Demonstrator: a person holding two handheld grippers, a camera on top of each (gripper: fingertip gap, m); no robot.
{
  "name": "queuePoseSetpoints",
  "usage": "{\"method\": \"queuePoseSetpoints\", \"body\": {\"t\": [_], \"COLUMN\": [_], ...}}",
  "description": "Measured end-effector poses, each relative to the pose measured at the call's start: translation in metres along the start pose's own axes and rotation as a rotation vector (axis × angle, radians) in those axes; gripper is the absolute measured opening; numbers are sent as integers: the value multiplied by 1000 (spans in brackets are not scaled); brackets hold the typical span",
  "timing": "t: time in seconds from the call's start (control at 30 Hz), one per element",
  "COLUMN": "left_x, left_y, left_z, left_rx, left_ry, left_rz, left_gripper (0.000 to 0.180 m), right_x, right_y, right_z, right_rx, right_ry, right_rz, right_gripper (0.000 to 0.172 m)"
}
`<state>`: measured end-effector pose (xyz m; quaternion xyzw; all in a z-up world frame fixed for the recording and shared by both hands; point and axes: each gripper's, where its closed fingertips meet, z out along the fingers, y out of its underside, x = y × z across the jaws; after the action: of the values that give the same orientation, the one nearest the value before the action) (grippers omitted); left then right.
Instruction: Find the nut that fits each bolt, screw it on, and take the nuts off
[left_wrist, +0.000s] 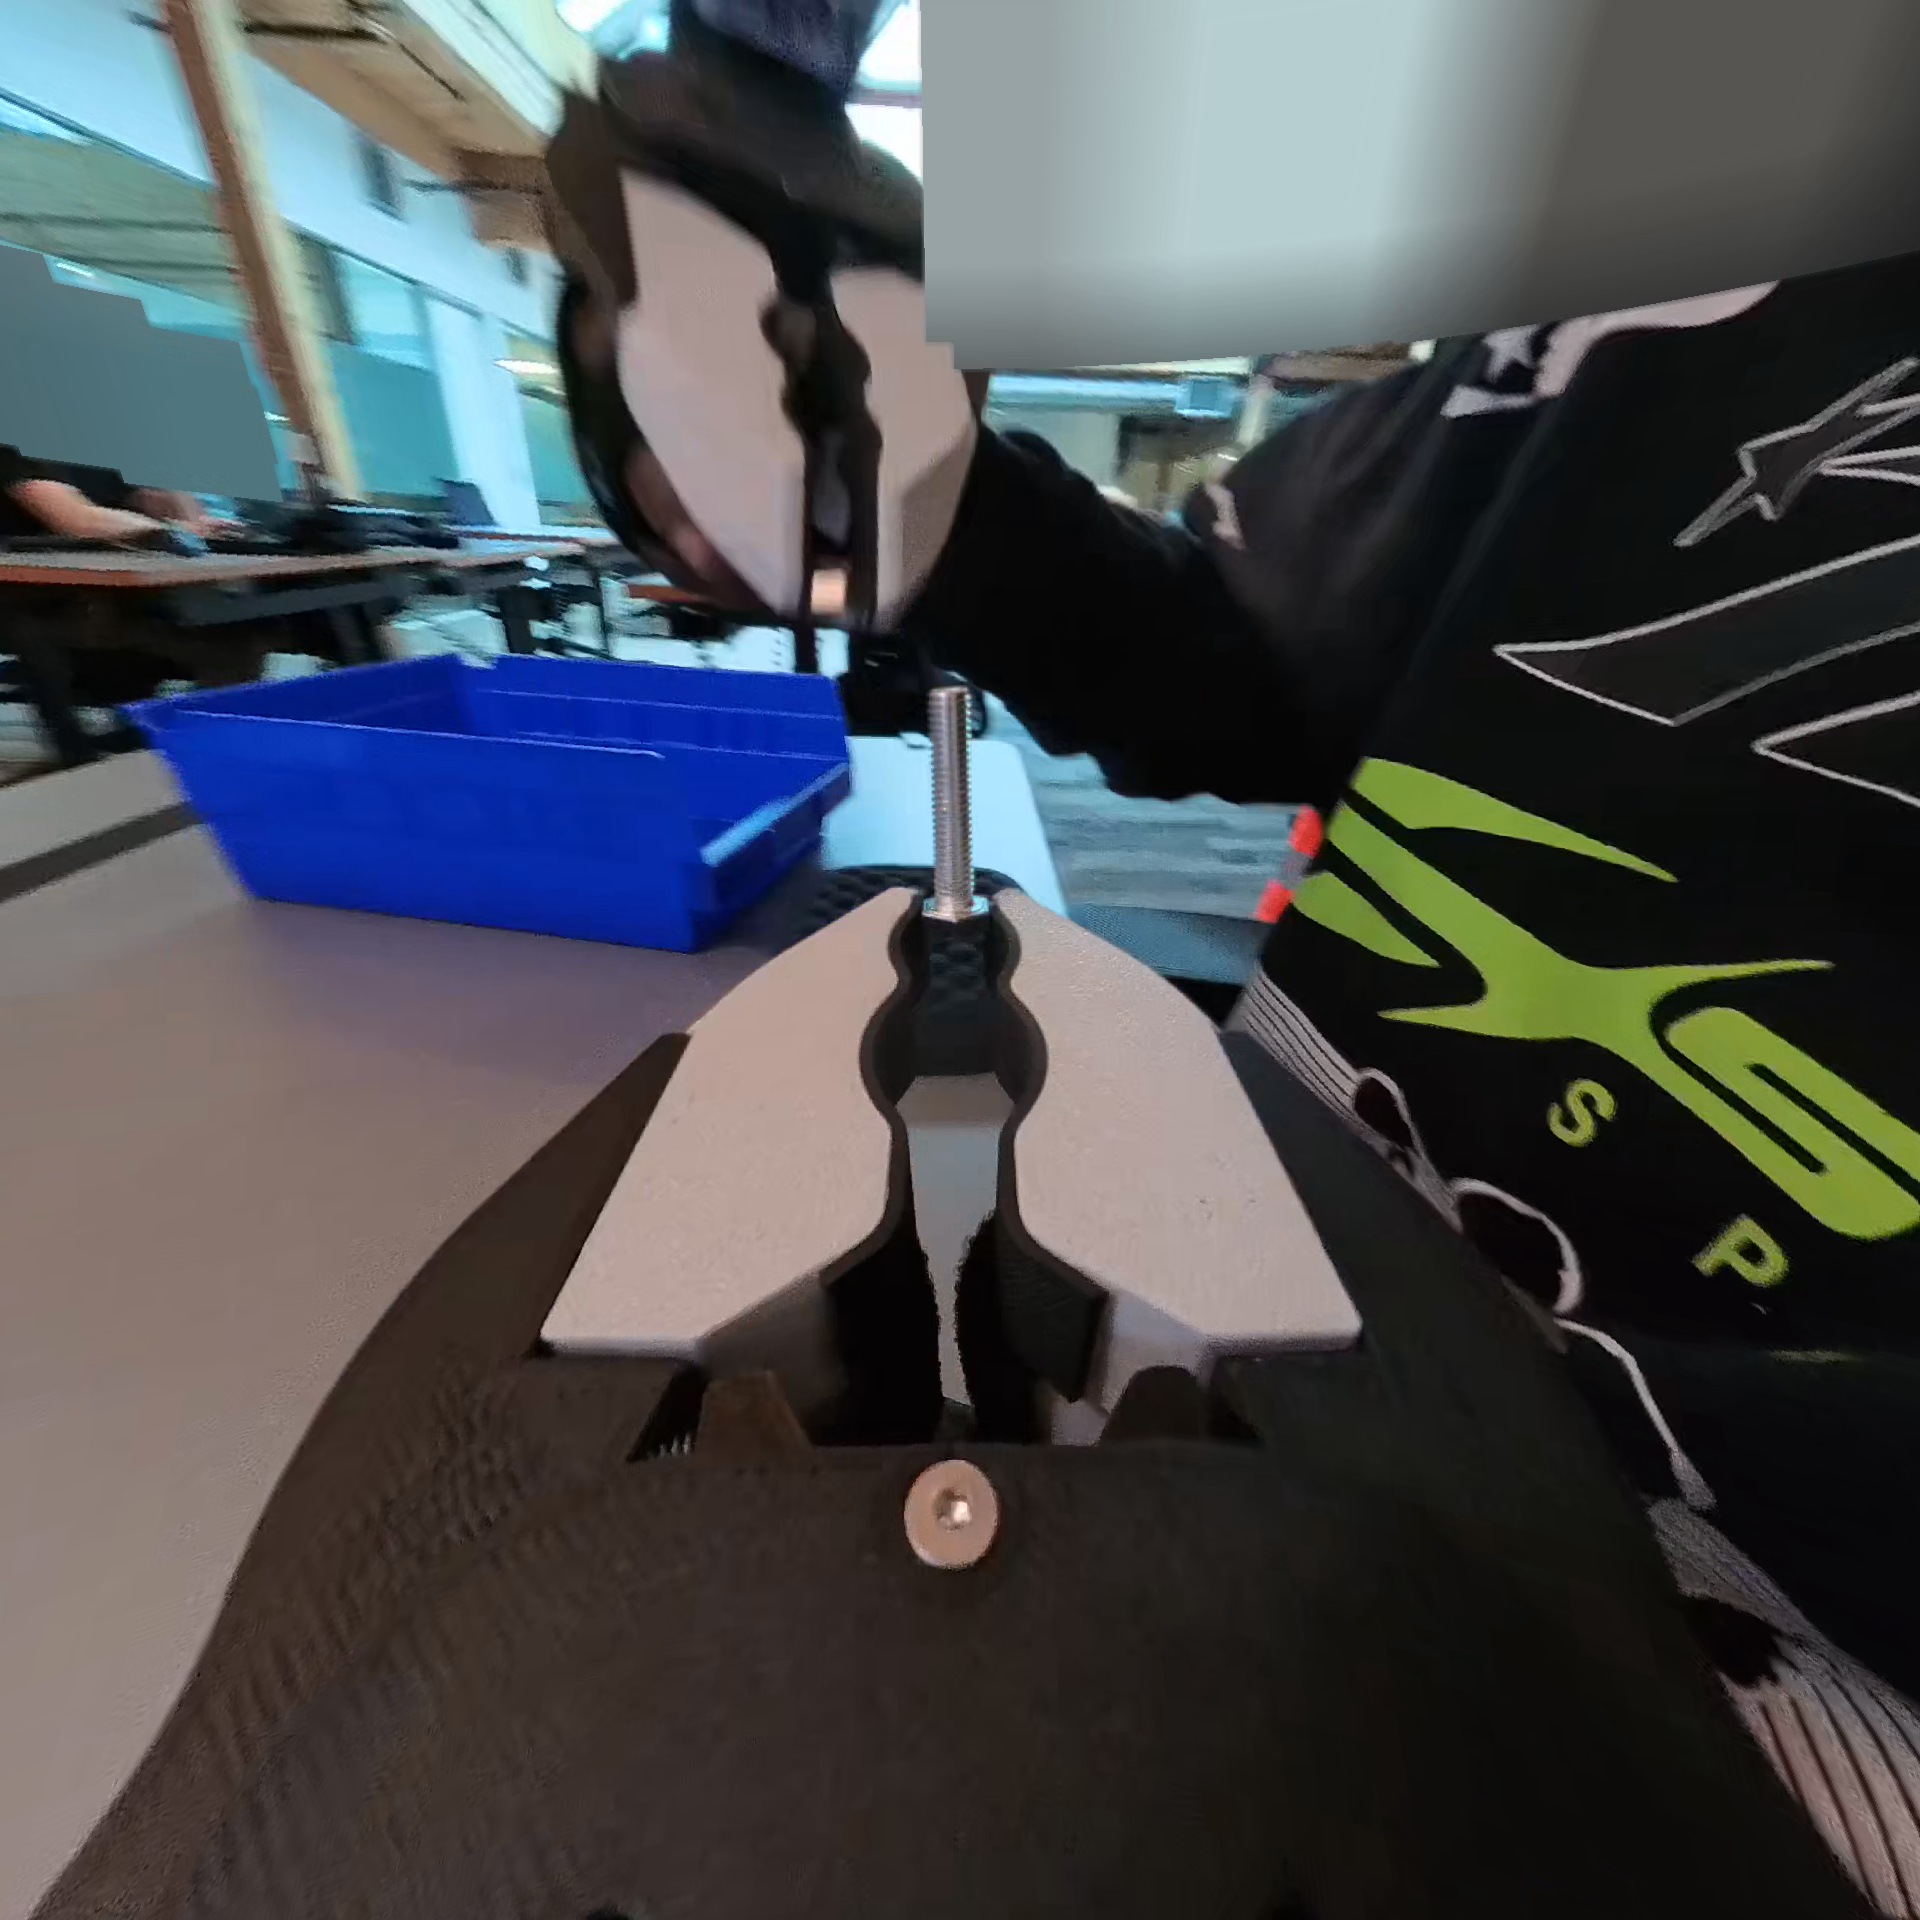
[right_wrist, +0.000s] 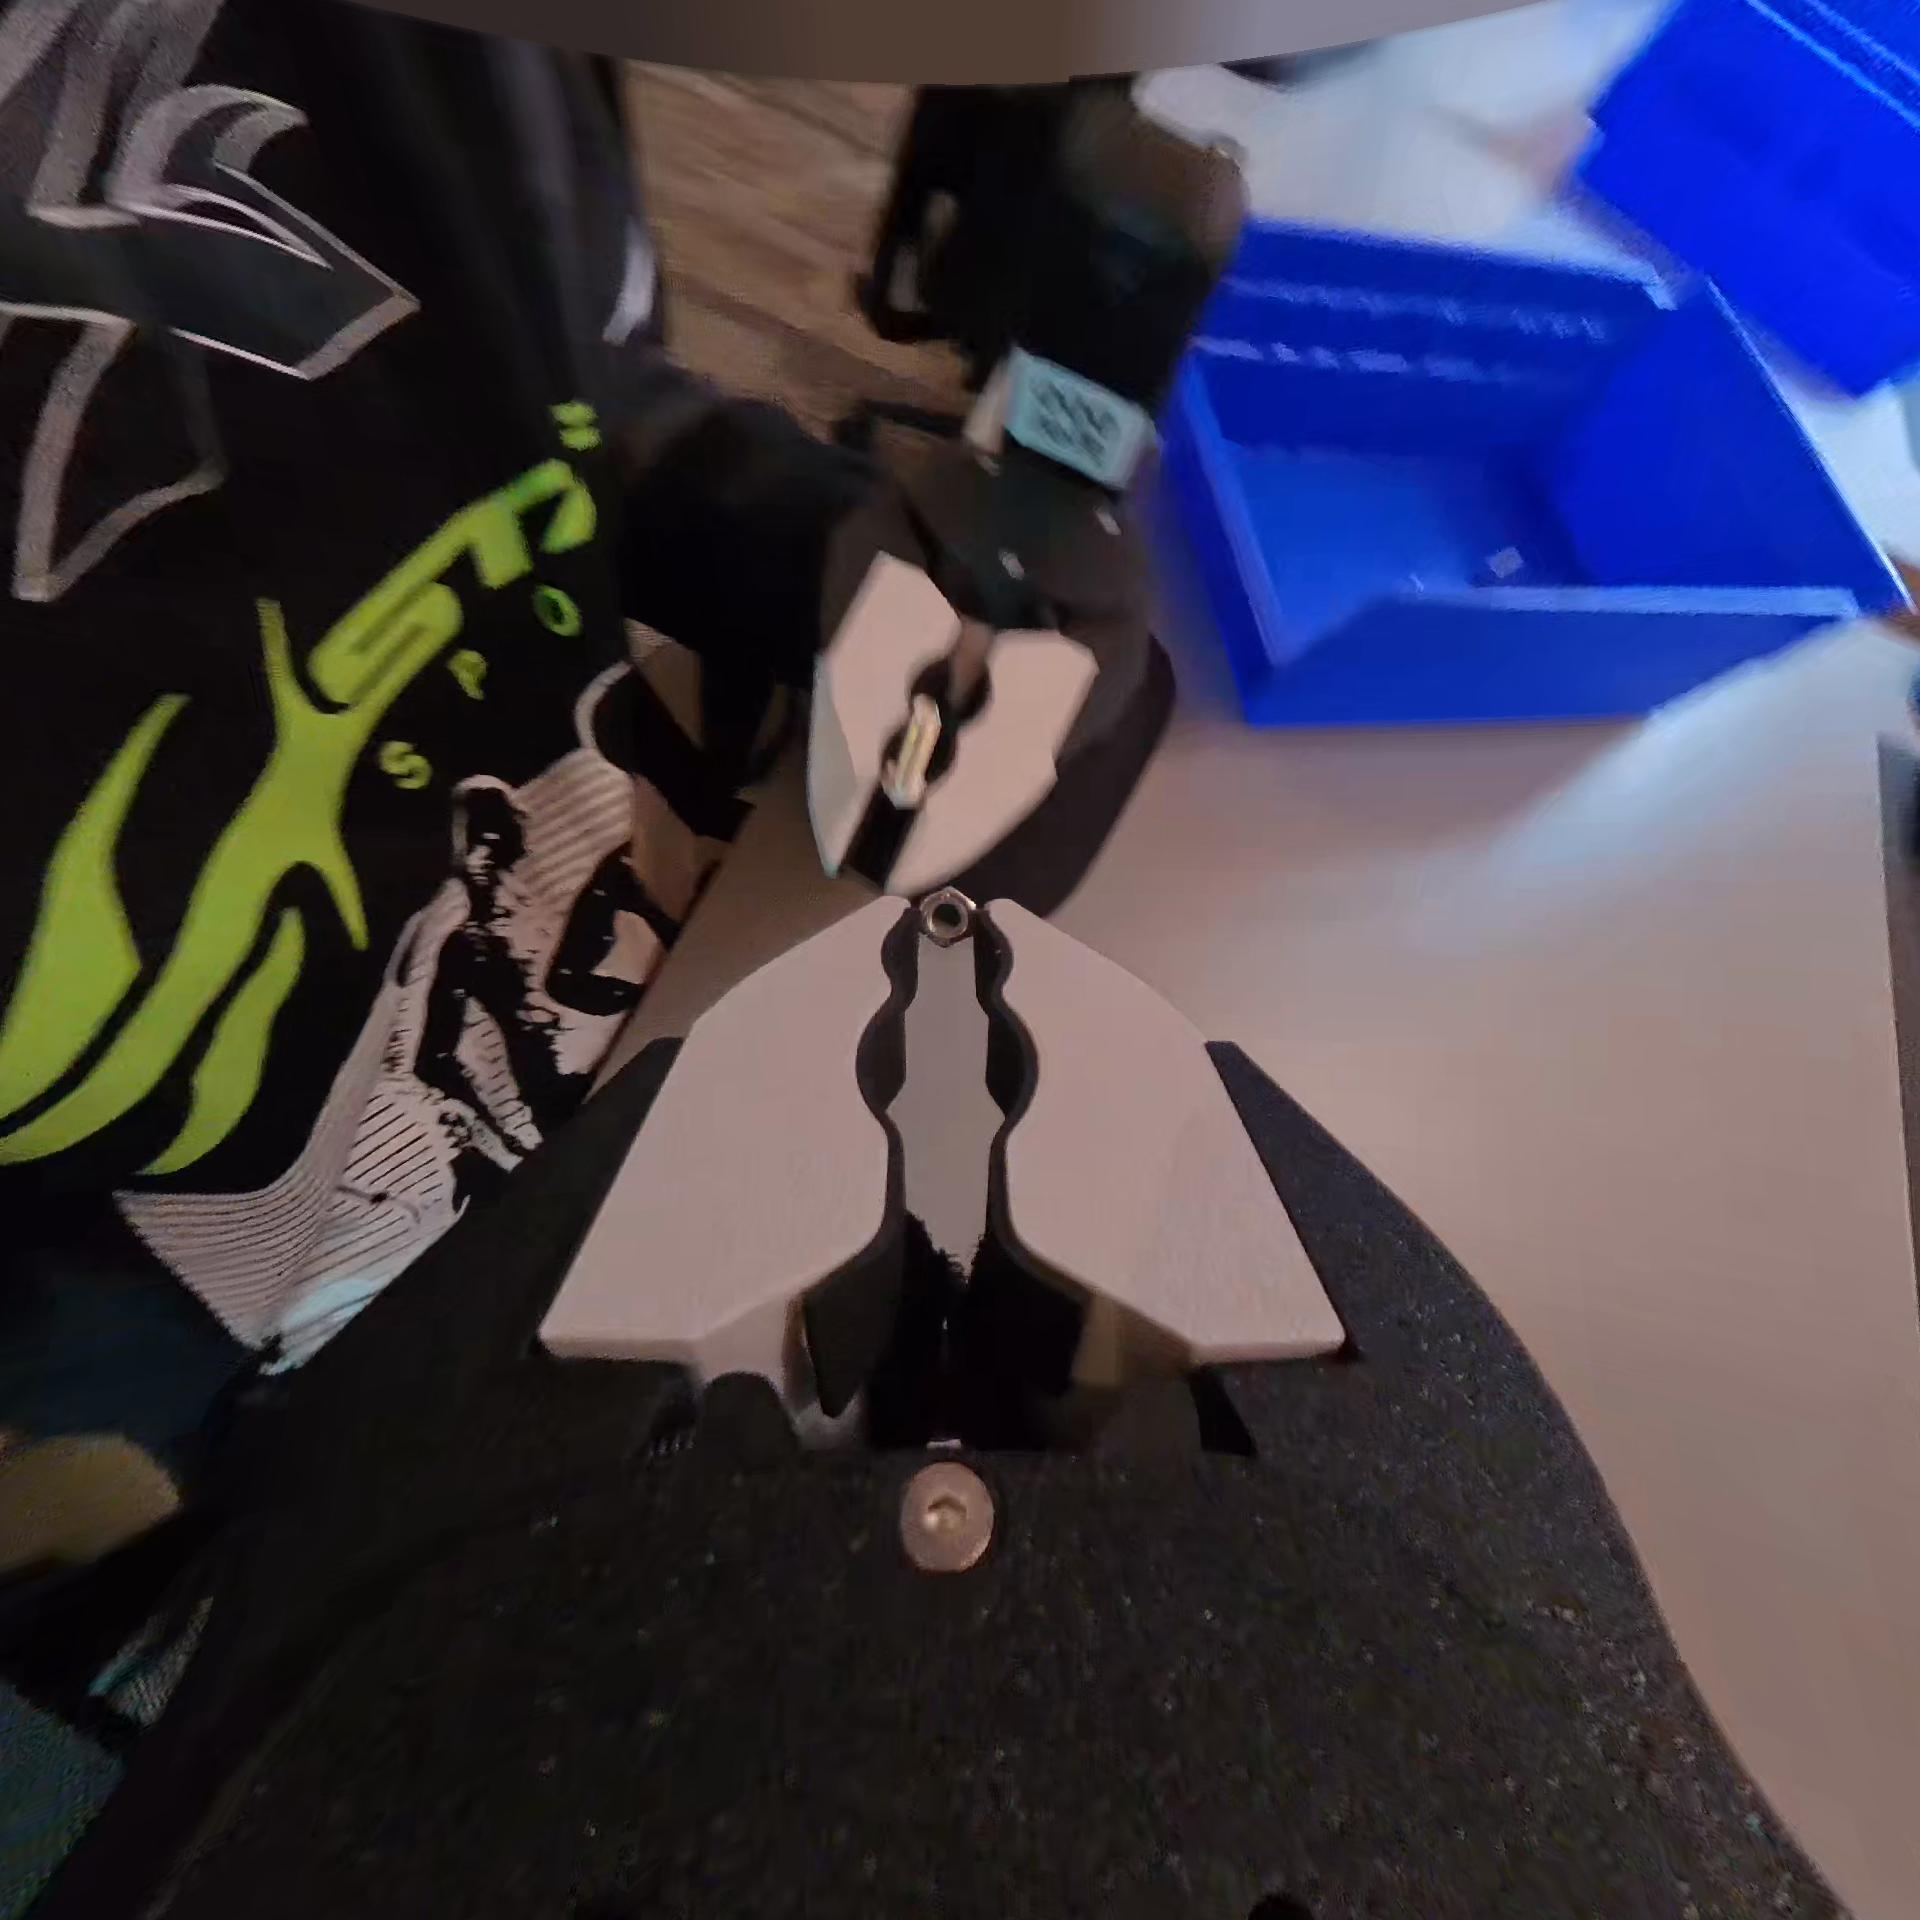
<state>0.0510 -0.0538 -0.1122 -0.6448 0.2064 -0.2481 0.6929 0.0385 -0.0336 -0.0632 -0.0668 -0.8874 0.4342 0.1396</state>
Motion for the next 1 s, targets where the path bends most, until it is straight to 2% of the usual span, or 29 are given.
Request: {"method": "queuePoseSetpoints", "body": {"t": [0.13, 0.33, 1.0], "left_x": [10, 15, 17], "left_y": [6, 6, 11], "left_z": [8, 8, 11], "left_rx": [-36, -29, -61], "left_ry": [129, 181, 200], "left_rz": [-47, -67, -69], "left_gripper": [10, 10, 10], "right_x": [-13, -23, -24], "right_y": [-29, -25, -9], "right_z": [7, 27, 35], "right_rx": [4, -99, -197], "right_ry": [-158, -286, -380], "right_rz": [-133, -236, -221], "right_gripper": [10, 10, 10]}}
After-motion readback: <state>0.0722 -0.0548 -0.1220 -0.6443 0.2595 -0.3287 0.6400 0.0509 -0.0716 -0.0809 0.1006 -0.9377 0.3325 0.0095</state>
